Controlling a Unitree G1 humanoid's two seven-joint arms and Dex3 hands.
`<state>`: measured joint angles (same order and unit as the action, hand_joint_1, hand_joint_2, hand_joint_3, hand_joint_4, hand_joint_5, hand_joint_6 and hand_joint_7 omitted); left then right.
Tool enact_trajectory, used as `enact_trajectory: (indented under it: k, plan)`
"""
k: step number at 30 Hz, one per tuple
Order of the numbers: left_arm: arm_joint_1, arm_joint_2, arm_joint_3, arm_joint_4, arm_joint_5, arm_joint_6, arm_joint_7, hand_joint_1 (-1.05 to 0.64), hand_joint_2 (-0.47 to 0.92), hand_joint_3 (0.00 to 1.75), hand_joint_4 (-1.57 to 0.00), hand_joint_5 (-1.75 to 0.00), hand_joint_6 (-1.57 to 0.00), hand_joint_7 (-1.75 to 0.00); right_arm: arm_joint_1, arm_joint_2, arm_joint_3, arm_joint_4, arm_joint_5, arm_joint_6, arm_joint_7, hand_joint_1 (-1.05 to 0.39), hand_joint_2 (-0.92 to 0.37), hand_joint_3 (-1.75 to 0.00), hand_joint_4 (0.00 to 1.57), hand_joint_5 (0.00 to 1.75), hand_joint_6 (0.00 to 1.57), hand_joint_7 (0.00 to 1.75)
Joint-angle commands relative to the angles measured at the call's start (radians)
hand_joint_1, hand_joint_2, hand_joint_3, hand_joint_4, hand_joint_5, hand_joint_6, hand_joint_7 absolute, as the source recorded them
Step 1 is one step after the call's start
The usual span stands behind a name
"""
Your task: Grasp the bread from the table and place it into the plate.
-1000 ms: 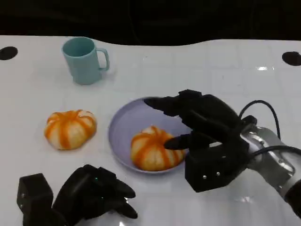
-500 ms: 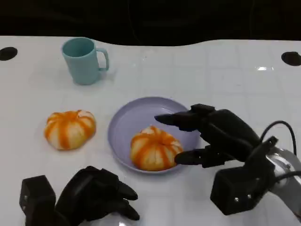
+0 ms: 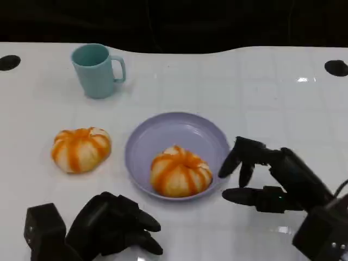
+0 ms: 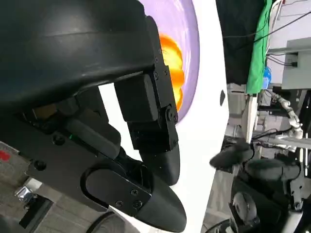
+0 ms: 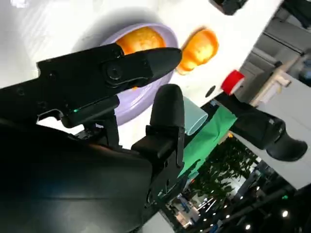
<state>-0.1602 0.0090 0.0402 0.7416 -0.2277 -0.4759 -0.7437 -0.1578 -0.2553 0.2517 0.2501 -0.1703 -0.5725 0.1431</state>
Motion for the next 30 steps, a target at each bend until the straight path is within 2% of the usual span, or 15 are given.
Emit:
enact_trajectory:
  k: [1,6,15,24,30]
  plan:
    - [0.009,0.011,0.002,-0.009,-0.005,0.004,0.001,-1.04,0.78,0.00,-1.57,-0.16,-1.53,0.00,0.028,-0.008,-0.031,-0.027,0.030,0.009,0.033,-0.38,-0.92,-0.11,0.61,1.75,0.38,1.74]
    - [0.016,0.009,-0.001,-0.029,-0.002,0.015,0.010,-1.05,0.78,0.00,-1.57,-0.16,-1.54,-0.01,0.171,-0.025,-0.060,-0.175,0.171,0.132,0.137,-0.38,-0.91,-0.10,0.62,1.75,0.37,1.73]
    - [0.013,0.013,-0.002,-0.030,0.000,0.016,0.014,-1.05,0.78,0.00,-1.57,-0.17,-1.54,-0.01,0.311,-0.004,-0.093,-0.321,0.265,0.292,0.201,-0.38,-0.92,-0.13,0.56,1.75,0.33,1.75]
    - [0.007,0.016,0.002,-0.022,-0.005,0.015,0.006,-1.05,0.78,0.00,-1.57,-0.17,-1.54,0.00,0.353,0.020,-0.118,-0.341,0.275,0.331,0.205,-0.39,-0.92,-0.16,0.50,1.75,0.31,1.75]
    - [0.000,0.022,0.005,-0.013,-0.003,0.017,0.006,-1.05,0.78,0.00,-1.57,-0.17,-1.54,-0.01,0.341,0.041,-0.120,-0.289,0.276,0.288,0.224,-0.40,-0.92,-0.18,0.53,1.75,0.33,1.75]
